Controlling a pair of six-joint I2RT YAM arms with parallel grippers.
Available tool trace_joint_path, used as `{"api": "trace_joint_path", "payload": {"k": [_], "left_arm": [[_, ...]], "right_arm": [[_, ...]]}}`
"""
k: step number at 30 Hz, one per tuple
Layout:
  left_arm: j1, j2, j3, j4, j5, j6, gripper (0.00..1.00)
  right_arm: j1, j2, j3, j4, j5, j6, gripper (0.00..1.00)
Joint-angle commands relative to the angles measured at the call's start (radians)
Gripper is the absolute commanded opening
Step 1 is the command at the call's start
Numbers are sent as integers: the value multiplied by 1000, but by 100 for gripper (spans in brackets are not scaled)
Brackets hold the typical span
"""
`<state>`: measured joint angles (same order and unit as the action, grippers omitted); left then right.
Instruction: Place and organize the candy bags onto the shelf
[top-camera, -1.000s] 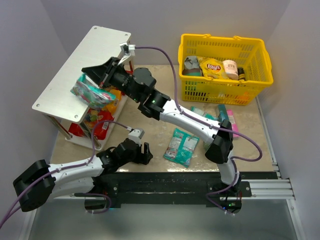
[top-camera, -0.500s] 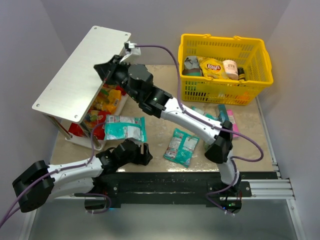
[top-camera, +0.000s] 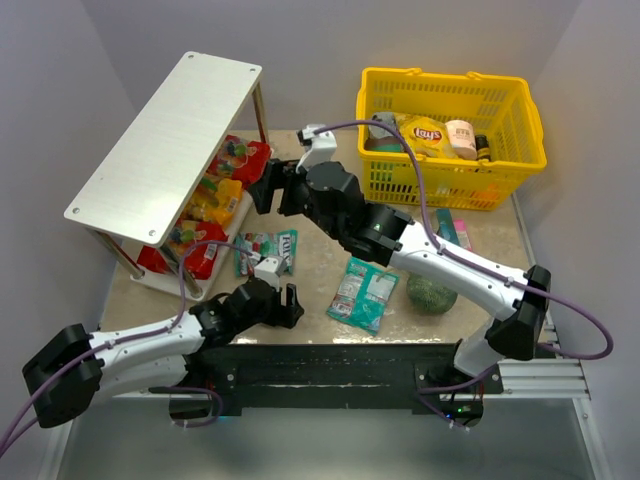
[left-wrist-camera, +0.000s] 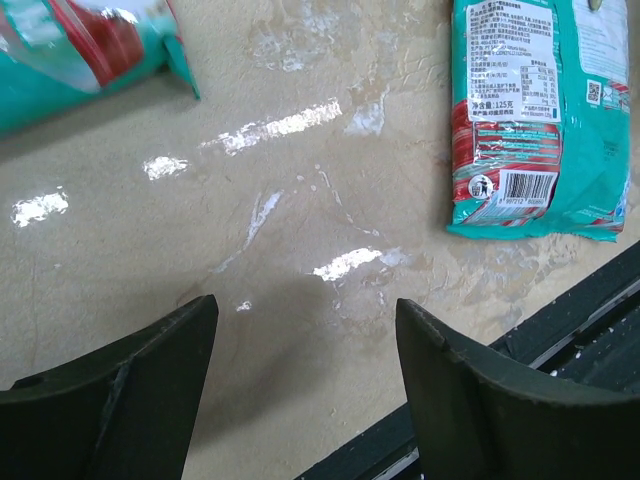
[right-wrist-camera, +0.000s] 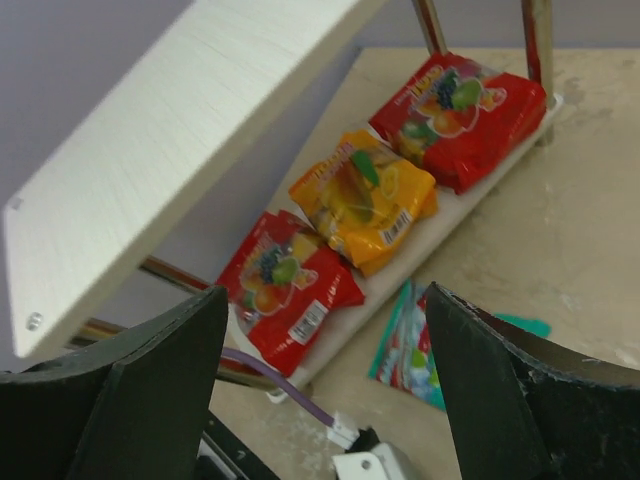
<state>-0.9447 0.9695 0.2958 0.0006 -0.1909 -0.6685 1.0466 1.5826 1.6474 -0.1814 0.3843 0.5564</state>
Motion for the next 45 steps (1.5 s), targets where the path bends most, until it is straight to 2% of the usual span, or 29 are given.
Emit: {"api": "trace_joint_path", "payload": {"k": [1, 8, 13, 15, 16, 19, 23, 29, 38, 41, 43, 45], "left_arm": [[-5, 8, 46, 3, -21, 18, 77], [-5, -90, 98, -105, -64, 21, 77], [-5, -163, 190, -189, -107, 49, 77], [-5, -198, 216, -220, -111, 76, 77], [-5, -209, 251, -232, -114, 84, 77], [-5, -252, 324, -277, -127, 119, 77], [-5, -319, 399, -323, -134, 161, 78], [-5, -409, 491, -326, -55, 225, 79], [-5, -523, 592, -330, -25, 303, 81], [-5, -554, 620, -336, -38, 314, 82], [-5, -577, 635, -344, -57, 320, 82], [-5, -592, 649, -355, -74, 323, 82]], "right_arm": [[-10, -61, -131, -55, 27, -42, 85], [-91, -131, -317, -95, 24, 16, 86], [-210, -158, -500, 40, -119, 74, 86], [-218, -122, -506, 62, -145, 63, 88], [-220, -105, -506, 68, -165, 62, 93], [-221, -23, -505, 115, -224, 74, 98], [-223, 115, -448, 155, -297, 112, 98], [-223, 309, -336, 175, -350, 166, 94], [-223, 462, -255, 206, -444, 197, 82], [-223, 491, -250, 214, -498, 206, 72], [-223, 502, -248, 211, -522, 212, 59], [-224, 504, -248, 200, -527, 215, 52]]}}
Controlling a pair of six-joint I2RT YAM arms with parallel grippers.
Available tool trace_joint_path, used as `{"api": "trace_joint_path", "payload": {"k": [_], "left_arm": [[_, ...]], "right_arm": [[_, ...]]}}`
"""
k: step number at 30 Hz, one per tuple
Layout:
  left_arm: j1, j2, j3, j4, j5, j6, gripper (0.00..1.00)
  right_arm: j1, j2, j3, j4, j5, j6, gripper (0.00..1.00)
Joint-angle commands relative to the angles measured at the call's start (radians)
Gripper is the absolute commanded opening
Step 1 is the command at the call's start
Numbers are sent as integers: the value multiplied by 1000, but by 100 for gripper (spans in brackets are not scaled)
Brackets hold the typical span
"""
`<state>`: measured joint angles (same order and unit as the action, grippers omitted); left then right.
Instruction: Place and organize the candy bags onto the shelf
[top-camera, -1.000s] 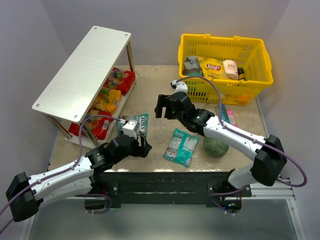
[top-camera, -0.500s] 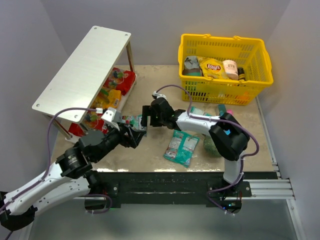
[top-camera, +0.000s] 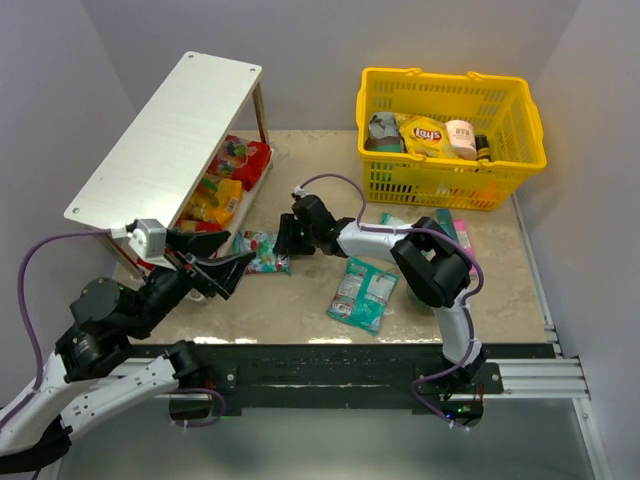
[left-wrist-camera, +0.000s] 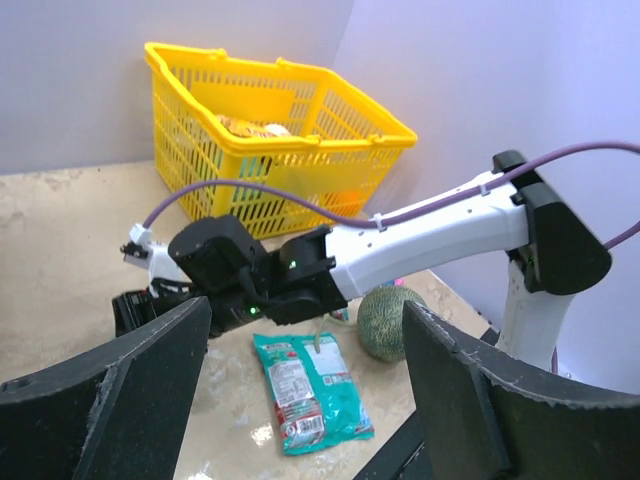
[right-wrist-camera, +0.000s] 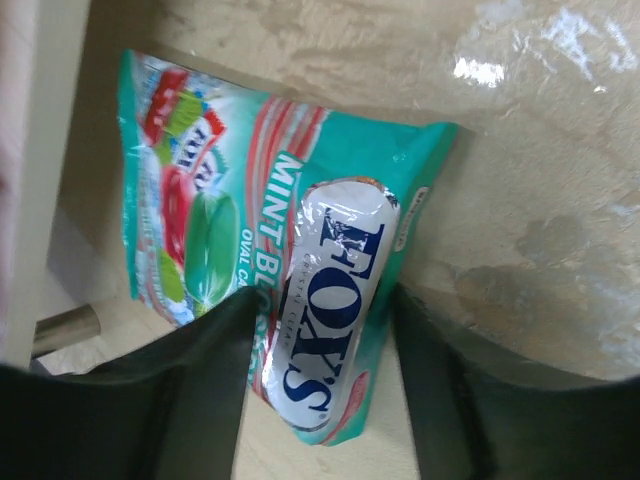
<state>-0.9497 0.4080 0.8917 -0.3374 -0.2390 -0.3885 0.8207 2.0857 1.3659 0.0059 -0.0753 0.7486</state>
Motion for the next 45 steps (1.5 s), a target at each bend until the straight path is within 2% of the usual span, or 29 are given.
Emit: {"api": "trace_joint_path", "payload": {"k": [1, 3, 4, 8, 14, 19, 23, 28, 35, 45], "left_arm": [[0, -43, 58, -21, -43, 46, 82], [0, -58, 70, -31, -60, 48, 83], [0, -69, 75, -34, -74, 50, 83], [0, -95, 107, -43, -103, 56, 83], [0, -121, 157, -26, -108, 94, 83], [2, -158, 171, 46, -57, 155, 84], [2, -184, 174, 101, -13, 195, 84], [2, -221, 181, 179, 55, 249, 85], [2, -247, 194, 225, 76, 287, 87], [2, -285, 178, 239, 30, 292, 87]], "right_arm": [[3, 0, 30, 11, -69, 28, 42], [3, -10, 22, 8, -61, 32, 30], [3, -19, 18, 6, -51, 37, 18], [1, -79, 1, 3, -24, 46, 0], [1, -254, -2, -3, -1, 47, 0], [-2, -424, 16, -56, 65, 47, 0], [-2, -564, 76, -89, 98, 40, 0], [-2, -644, 163, -95, 106, 38, 0], [24, -569, 324, -14, 77, 100, 0], [207, -305, 604, 49, 176, 213, 0]]}}
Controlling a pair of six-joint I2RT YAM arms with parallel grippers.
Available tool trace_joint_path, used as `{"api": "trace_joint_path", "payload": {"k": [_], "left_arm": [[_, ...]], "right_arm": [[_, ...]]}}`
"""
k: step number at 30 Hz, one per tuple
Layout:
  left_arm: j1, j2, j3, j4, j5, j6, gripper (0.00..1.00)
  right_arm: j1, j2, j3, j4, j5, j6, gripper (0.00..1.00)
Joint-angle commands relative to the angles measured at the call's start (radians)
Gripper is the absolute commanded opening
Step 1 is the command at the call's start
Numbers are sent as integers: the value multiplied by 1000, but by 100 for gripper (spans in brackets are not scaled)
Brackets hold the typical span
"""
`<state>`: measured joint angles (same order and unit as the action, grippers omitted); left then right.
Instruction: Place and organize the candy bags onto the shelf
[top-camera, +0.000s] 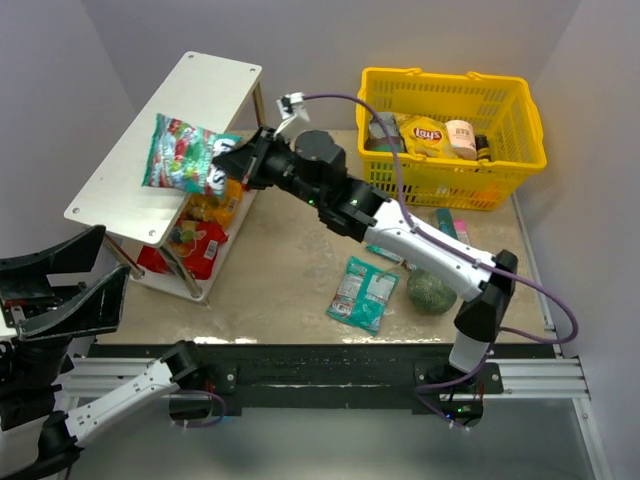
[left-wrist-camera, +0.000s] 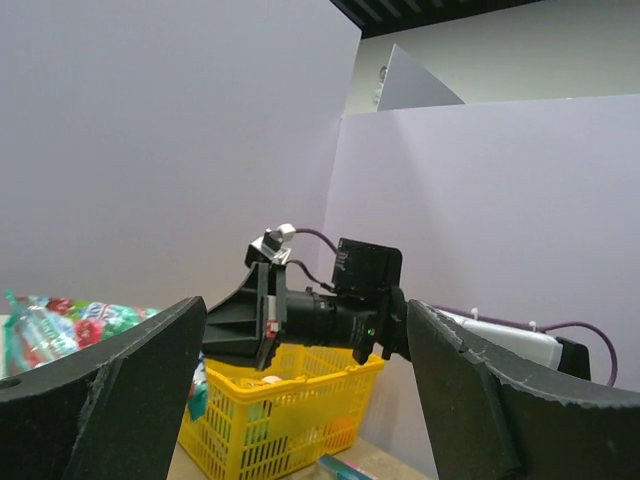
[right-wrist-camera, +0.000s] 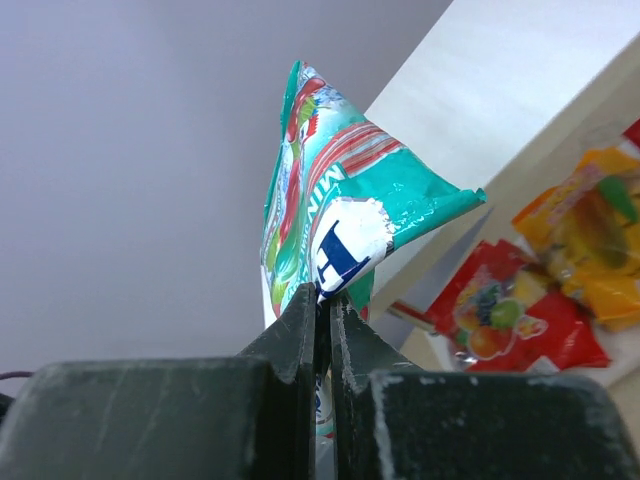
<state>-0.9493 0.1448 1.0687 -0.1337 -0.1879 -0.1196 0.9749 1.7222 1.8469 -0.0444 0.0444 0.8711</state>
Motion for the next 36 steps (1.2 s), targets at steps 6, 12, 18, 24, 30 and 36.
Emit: {"api": "trace_joint_path", "payload": {"k": [6, 12, 18, 24, 30, 36], "left_arm": [[1, -33, -15, 36, -47, 28, 87], [1, -42, -29, 36, -62, 31, 87], [1, -50, -39, 36, -76, 34, 87], [1, -60, -42, 32, -82, 34, 87], [1, -70, -42, 28, -93, 35, 87], [1, -70, -46, 28, -113, 35, 87]], "right_arm": [[134, 192, 212, 173, 159, 181, 0], [169, 315, 394, 123, 227, 244, 0], [191, 407, 528, 20, 299, 325, 0], [196, 439, 554, -6, 324, 370, 0], [199, 453, 552, -28, 322, 387, 4], [206, 407, 477, -35, 333, 414, 25]]}}
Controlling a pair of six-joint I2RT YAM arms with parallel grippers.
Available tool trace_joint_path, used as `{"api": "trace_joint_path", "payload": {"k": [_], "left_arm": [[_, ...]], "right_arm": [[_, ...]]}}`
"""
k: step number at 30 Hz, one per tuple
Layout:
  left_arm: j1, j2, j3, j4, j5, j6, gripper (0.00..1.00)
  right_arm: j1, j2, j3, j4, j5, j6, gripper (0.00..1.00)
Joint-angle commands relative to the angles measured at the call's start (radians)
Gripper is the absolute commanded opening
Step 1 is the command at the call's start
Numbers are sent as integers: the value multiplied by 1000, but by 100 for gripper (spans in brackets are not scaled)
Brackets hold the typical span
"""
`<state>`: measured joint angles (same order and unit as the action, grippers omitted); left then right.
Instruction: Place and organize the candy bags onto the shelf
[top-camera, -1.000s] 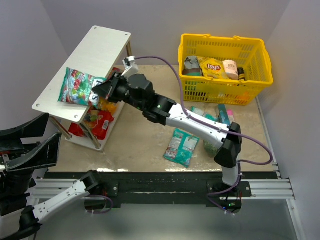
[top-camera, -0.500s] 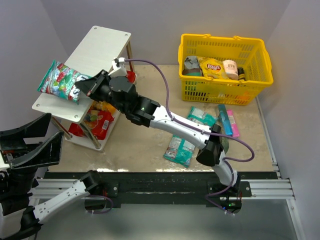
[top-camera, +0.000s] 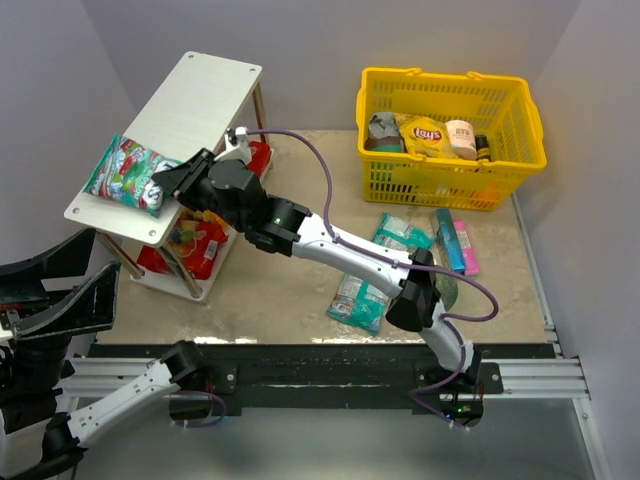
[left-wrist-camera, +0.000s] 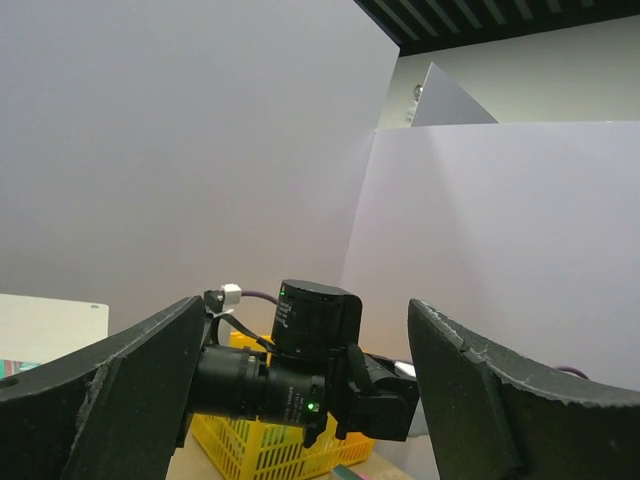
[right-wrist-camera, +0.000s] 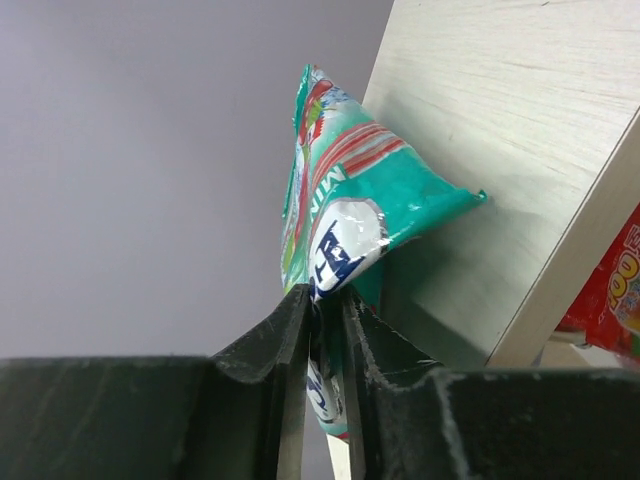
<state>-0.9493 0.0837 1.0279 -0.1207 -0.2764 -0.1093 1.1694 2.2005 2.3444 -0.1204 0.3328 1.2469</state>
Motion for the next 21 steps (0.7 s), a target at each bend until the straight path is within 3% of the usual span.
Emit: {"api": "trace_joint_path", "payload": {"k": [1, 5, 9, 21], "left_arm": [[1, -9, -5, 13, -24, 25, 87], [1, -9, -6, 16, -33, 25, 88], [1, -7, -6, 15, -41, 25, 87], [1, 27, -11, 3, -102, 10, 88]], "right_arm": [[13, -76, -25, 39, 43, 40, 29], [15, -90, -40, 30, 35, 39, 45], [18, -148, -124, 24, 90, 51, 48], [21, -258, -237, 60, 143, -92, 45]]}}
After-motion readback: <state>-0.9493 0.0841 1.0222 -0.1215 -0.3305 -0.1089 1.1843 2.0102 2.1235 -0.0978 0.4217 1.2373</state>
